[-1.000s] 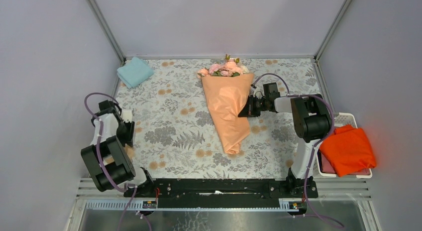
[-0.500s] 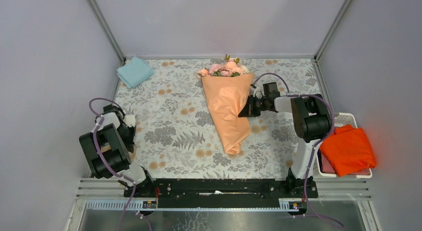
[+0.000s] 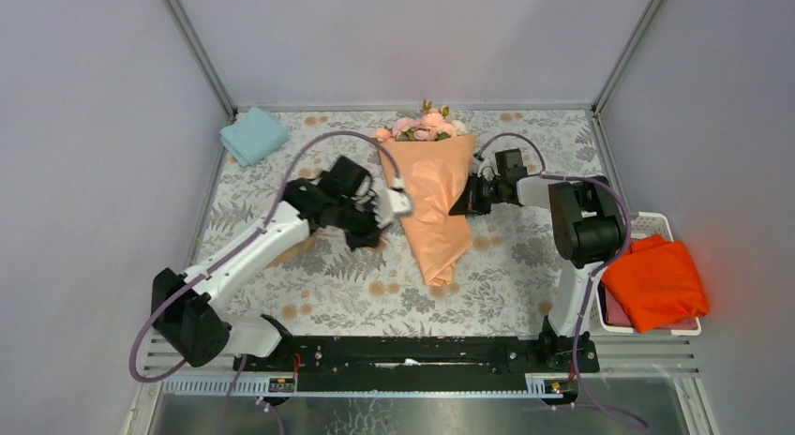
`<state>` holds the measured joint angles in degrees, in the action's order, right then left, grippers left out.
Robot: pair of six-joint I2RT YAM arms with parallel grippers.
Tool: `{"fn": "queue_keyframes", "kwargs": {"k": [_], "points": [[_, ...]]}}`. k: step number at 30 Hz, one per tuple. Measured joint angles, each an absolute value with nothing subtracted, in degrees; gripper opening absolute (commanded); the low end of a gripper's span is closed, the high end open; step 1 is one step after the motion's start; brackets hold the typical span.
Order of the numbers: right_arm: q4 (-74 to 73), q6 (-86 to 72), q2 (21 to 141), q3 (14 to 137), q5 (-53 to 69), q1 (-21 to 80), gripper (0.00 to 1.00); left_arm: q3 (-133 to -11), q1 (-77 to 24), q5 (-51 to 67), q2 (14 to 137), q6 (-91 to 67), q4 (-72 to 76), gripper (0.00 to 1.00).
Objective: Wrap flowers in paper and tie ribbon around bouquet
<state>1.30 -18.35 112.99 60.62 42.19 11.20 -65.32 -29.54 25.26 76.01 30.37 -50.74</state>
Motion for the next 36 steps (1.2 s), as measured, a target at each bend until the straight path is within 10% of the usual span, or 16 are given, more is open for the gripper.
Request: {"fn": "queue_keyframes", "kwargs": {"k": [12, 22, 36], "points": [[-4.91, -21.50, 112.99, 72.64, 37.54, 11.20, 0.00, -91.20, -58.65, 30.65, 95.98, 31.38, -64.01, 0.00], [-6.94, -21.52, 112.99, 71.99, 36.45, 11.20, 0.00, -139.59, 2.11, 6.44, 96.75, 13.56, -48.03, 0.00], [-7.09, -21.91, 112.99, 71.94, 36.38, 11.25, 0.00, -135.37, -1.15, 11.46, 83.83, 12.62, -46.04, 0.00]]}}
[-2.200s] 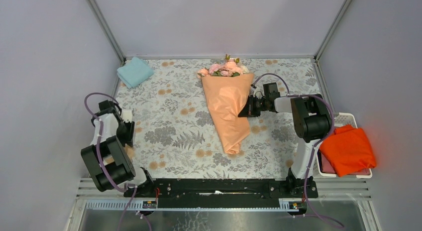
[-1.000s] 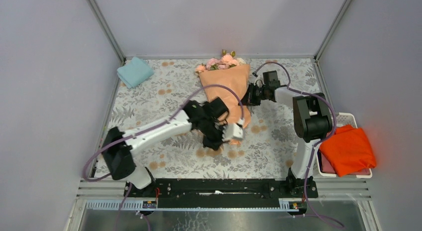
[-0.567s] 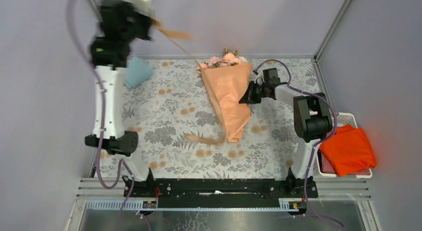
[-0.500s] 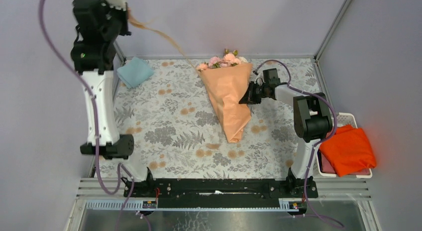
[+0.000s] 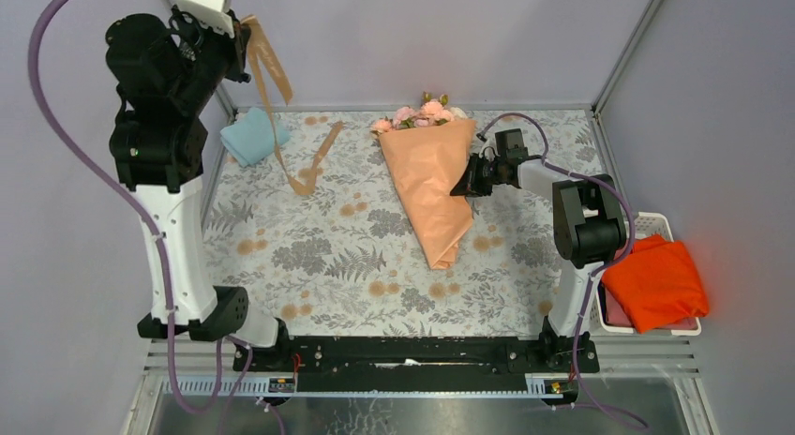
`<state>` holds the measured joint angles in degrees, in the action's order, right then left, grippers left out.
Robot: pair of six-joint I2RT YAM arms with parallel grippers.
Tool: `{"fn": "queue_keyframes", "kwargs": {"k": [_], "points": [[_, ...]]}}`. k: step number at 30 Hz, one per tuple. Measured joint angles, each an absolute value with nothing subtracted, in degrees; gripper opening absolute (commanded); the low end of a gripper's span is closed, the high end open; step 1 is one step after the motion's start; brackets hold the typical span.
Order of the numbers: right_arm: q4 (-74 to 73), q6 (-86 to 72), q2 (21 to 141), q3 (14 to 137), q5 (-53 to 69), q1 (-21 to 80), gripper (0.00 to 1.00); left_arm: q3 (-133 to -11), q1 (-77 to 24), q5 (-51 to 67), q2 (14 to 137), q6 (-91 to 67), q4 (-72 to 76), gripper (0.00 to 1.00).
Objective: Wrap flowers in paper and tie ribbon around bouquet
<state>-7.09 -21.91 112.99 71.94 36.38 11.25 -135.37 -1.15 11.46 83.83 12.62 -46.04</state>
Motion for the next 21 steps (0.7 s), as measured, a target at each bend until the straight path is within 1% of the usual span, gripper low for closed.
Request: {"fn": "queue_keyframes", "kwargs": {"k": [4, 6, 9, 10, 12, 14, 17, 20, 21], "points": [[-7.35, -21.93, 112.99, 72.05, 36.01, 11.25, 0.00, -134.23, -1.69, 17.08, 86.11, 11.99, -47.53, 0.00], [-7.51, -21.96, 112.99, 72.23, 36.01, 11.25, 0.00, -129.12, -5.65, 20.60, 85.08, 12.67, -47.94, 0.00], [-8.14, -22.35, 112.99, 72.97, 36.03, 11.27, 0.00, -114.80, -19.22, 26.44, 82.13, 18.48, -51.29, 0.00], [-8.34, -22.50, 112.99, 73.34, 36.03, 11.27, 0.00, -109.47, -25.69, 29.30, 82.54, 22.09, -52.86, 0.00], [-8.54, -22.81, 112.99, 74.15, 35.94, 11.31, 0.00, -99.63, -35.40, 33.67, 84.95, 26.79, -56.34, 0.00], [-8.75, -23.11, 112.99, 75.18, 35.81, 11.49, 0.00, -91.13, -45.39, 33.87, 90.80, 29.08, -57.47, 0.00], [-9.23, -23.68, 112.99, 76.38, 35.57, 12.05, 0.00, -86.39, -58.22, 31.33, 103.07, 30.28, -57.32, 0.00], [-10.24, -24.53, 113.01, 77.82, 35.59, 12.91, 0.00, -87.92, -67.57, 28.56, 112.46, 30.63, -55.68, 0.00], [-10.41, -24.71, 113.01, 78.15, 35.59, 13.08, 0.00, -88.82, -69.08, 27.88, 114.04, 30.87, -55.16, 0.00]]}}
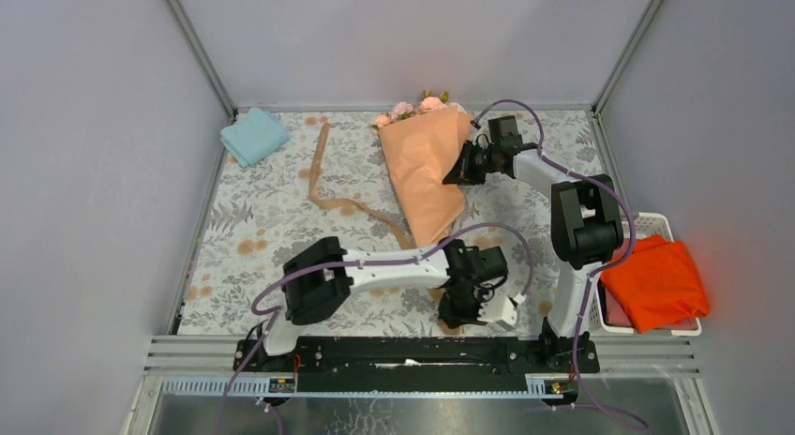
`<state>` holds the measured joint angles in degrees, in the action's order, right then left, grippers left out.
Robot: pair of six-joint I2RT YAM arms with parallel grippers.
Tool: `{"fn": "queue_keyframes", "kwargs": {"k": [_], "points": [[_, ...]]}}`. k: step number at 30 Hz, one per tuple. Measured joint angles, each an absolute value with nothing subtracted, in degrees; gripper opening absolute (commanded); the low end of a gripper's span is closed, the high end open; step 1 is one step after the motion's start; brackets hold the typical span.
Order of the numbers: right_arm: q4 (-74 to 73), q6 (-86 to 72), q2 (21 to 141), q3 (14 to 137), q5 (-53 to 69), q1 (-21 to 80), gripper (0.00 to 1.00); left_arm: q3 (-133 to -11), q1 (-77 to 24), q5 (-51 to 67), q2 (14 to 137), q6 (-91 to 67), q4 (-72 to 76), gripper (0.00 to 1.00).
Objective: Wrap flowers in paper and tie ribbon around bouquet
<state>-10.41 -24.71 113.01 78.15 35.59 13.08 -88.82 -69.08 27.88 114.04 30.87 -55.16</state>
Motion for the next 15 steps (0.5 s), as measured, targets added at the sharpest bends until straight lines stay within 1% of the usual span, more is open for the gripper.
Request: {"fn": "queue_keyframes", "kwargs": {"k": [4, 7, 11, 12, 13, 15], "points": [[-12.38, -25.45, 113.01, 80.93, 35.66, 13.54, 0.00, -93.27, -72.20, 25.23, 119.04, 33.34, -50.89, 0.00], [-13.63, -25.80, 113.01, 83.07, 35.99, 13.58, 0.00, -92.77, -71.96, 22.63, 119.74, 34.87, -46.81, 0.00], [-14.92, -26.02, 113.01, 84.71, 36.36, 13.74, 0.00, -90.96, -71.20, 15.35, 119.87, 35.64, -37.82, 0.00], [-15.11, -26.00, 112.99, 84.90, 36.51, 13.74, 0.00, -90.87, -70.74, 13.08, 119.98, 35.11, -34.76, 0.14], [-15.25, -26.02, 113.01, 85.01, 36.53, 13.76, 0.00, -90.91, -70.15, 10.85, 120.14, 34.30, -32.05, 0.44], [-15.66, -26.02, 112.99, 85.12, 36.53, 13.78, 0.00, -92.29, -68.34, 6.61, 120.77, 31.94, -27.16, 0.94]]}}
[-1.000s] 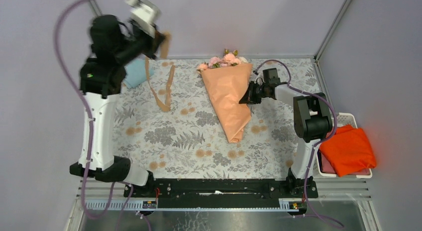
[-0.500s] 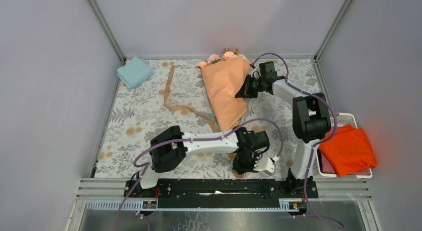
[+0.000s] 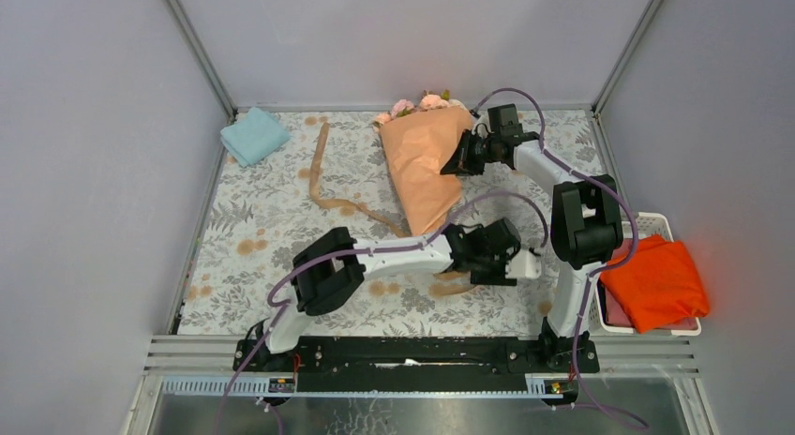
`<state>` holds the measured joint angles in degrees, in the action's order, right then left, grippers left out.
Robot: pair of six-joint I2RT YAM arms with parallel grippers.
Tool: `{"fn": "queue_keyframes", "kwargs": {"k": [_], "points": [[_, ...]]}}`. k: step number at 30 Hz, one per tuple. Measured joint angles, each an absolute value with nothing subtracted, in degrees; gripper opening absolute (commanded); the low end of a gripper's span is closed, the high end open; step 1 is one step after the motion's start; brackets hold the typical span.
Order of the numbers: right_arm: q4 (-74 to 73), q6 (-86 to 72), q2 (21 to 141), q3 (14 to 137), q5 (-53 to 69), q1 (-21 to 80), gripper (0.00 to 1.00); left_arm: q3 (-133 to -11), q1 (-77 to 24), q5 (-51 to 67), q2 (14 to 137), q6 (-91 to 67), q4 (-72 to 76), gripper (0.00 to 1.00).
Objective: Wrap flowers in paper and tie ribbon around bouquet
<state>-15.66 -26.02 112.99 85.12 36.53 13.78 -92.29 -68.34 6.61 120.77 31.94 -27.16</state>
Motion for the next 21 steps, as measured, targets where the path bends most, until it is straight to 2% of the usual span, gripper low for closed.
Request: {"fn": "queue_keyframes", "kwargs": {"k": [2, 7, 14, 18, 21], "points": [[-16.10, -26.00, 112.99, 85.19, 36.51, 13.78, 0.00, -94.41, -66.59, 4.38, 121.12, 30.41, -24.67, 0.99], [-18.13, -25.76, 113.01, 87.02, 36.51, 13.85, 0.00, -95.81, -66.50, 3.18, 118.39, 31.73, -27.11, 0.99], [-18.35, -25.45, 113.01, 87.72, 35.79, 15.11, 0.00, -102.37, -72.51, 11.49, 113.93, 35.46, -52.18, 0.99], [-18.15, -25.36, 112.99, 87.46, 35.31, 16.29, 0.00, -106.06, -70.32, 14.28, 107.59, 37.50, -65.14, 0.98], [-17.52, -25.36, 112.99, 86.50, 34.89, 16.99, 0.00, -107.02, -64.03, 17.58, 102.32, 38.35, -70.00, 0.99]]}}
